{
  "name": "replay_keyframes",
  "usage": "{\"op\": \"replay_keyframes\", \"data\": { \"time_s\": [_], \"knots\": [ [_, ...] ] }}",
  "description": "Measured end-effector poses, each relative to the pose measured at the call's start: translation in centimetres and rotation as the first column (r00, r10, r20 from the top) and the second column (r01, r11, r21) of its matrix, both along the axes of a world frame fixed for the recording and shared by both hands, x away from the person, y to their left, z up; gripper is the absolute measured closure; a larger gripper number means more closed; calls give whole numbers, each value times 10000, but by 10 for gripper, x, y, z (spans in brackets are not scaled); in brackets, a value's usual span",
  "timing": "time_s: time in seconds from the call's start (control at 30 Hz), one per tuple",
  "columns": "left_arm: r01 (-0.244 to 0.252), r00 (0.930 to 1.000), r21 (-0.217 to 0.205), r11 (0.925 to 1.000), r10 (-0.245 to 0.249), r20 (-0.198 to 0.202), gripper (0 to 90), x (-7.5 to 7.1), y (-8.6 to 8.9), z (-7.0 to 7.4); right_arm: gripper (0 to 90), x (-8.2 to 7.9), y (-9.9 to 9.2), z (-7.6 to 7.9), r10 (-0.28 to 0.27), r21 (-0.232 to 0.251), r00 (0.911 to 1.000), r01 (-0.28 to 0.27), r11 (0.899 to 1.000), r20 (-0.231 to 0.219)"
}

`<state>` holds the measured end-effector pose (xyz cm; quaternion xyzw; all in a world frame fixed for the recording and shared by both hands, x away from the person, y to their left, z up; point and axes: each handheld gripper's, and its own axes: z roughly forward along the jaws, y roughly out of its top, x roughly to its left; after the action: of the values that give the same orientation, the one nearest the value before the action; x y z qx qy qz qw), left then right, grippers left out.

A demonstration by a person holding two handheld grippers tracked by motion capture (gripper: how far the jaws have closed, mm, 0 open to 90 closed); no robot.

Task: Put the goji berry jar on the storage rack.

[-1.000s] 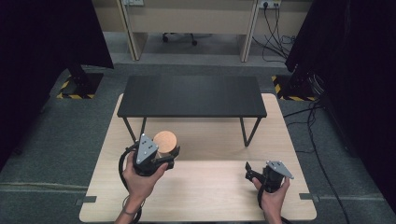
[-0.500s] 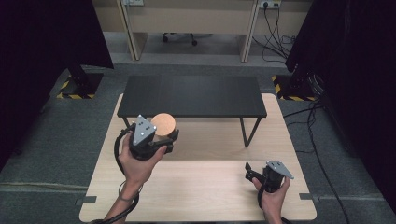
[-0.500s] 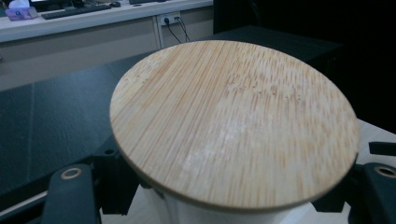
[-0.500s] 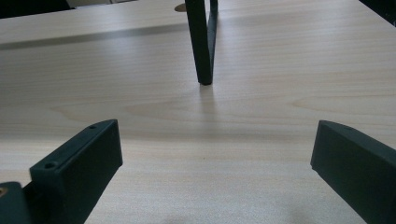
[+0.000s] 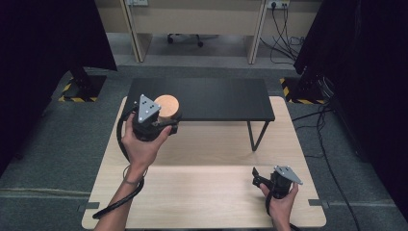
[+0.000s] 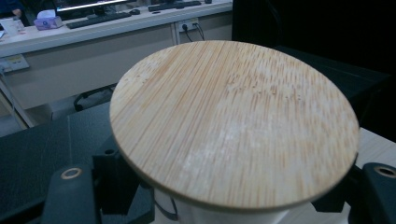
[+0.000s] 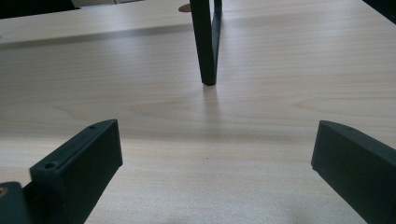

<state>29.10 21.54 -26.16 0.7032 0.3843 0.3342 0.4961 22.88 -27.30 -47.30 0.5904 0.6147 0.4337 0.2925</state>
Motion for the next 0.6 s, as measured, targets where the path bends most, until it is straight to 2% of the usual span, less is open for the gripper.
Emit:
{"op": "replay_keyframes", "data": {
  "time_s": [0.17, 0.3, 0.33, 0.43, 0.5, 0.6],
  "knots": [
    [-245, 9996, 65, 9997, 247, -171, 257, 18, -5, 5, 19, 0, 0, 0, 9, 3, 10000, -9, 10000, 14],
    [-496, 9978, 166, 9986, 503, -425, 258, 41, -11, 11, 19, -1, 0, -1, 2, -4, 10000, -2, 10000, 67],
    [-496, 9978, 166, 9986, 503, -425, 258, 41, -11, 11, 19, -1, 1, -1, 3, -15, 10000, -3, 10000, 56],
    [-731, 9952, 240, 9970, 745, -636, 258, 57, -12, 14, 19, -1, 1, -1, 12, -16, 10000, -12, 10000, 62],
    [-795, 9944, 204, 9966, 807, -685, 258, 61, -12, 13, 19, -1, 0, -1, 7, -8, 10000, -7, 10000, 66],
    [-986, 9906, 261, 9948, 1006, -928, 258, 73, -12, 12, 19, -1, 1, -1, 21, -45, 10000, -21, 10000, 64]
  ]
}}
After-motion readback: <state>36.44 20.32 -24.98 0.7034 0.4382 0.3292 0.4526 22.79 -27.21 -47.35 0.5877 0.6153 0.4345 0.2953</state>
